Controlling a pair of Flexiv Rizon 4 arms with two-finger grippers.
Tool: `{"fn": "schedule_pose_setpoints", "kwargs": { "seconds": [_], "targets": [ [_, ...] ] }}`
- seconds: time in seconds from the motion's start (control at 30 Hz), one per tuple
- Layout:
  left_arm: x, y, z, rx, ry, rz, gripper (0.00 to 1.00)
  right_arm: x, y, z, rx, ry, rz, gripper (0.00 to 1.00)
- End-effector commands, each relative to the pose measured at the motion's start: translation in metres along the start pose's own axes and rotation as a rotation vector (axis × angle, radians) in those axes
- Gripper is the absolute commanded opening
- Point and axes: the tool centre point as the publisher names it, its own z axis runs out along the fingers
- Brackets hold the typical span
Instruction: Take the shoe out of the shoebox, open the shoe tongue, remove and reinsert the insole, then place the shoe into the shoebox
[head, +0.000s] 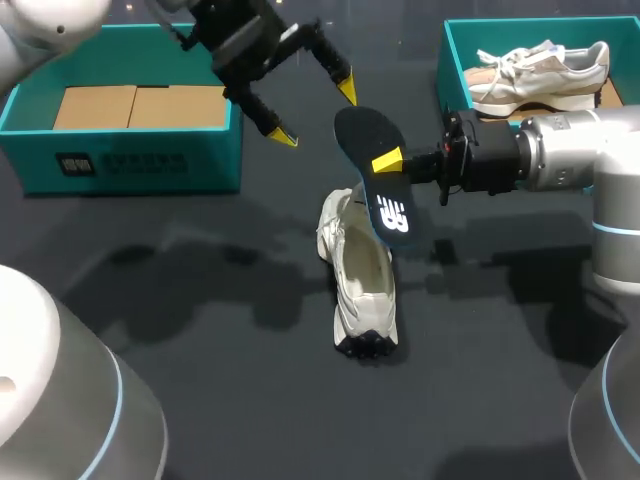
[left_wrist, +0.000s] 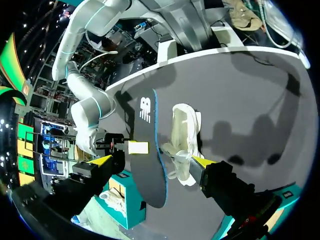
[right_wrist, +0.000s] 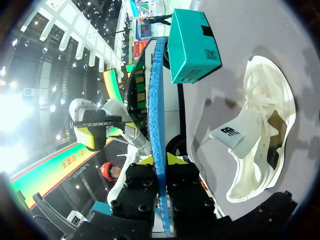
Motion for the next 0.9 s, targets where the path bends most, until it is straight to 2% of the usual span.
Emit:
{"fn": "schedule_pose_setpoints", "kwargs": {
  "seconds": [0.03,0.2,0.23,0.27,0.5,0.83,0.87,0.9],
  "targets": [
    [0.007,0.008,0.001,0.017,-0.35,0.006,1.0,0.0,0.0,0.001,0.0,-0.001,0.0,0.0],
    [0.007,0.008,0.001,0.017,-0.35,0.006,1.0,0.0,0.0,0.001,0.0,-0.001,0.0,0.0],
    [0.008,0.01,0.005,-0.008,-0.367,0.0,1.0,0.0,0.0,0.001,0.0,-0.001,0.0,0.0],
    [0.01,0.01,0.009,0.032,-0.408,0.004,1.0,0.0,0.0,0.001,0.0,-0.001,0.0,0.0],
    [0.027,0.011,0.034,-0.107,-0.554,0.062,1.0,0.0,0.0,0.001,0.0,-0.001,0.0,0.0],
    [0.027,0.011,0.034,-0.107,-0.554,0.062,1.0,0.0,0.0,0.001,0.0,-0.001,0.0,0.0],
    [0.027,0.013,0.038,-0.133,-0.551,0.062,1.0,0.0,0.0,0.001,0.0,-0.001,0.0,0.0],
    [0.028,0.017,0.042,-0.123,-0.566,0.049,1.0,0.0,0.002,0.001,-0.016,0.021,-0.001,0.0]
  ]
}}
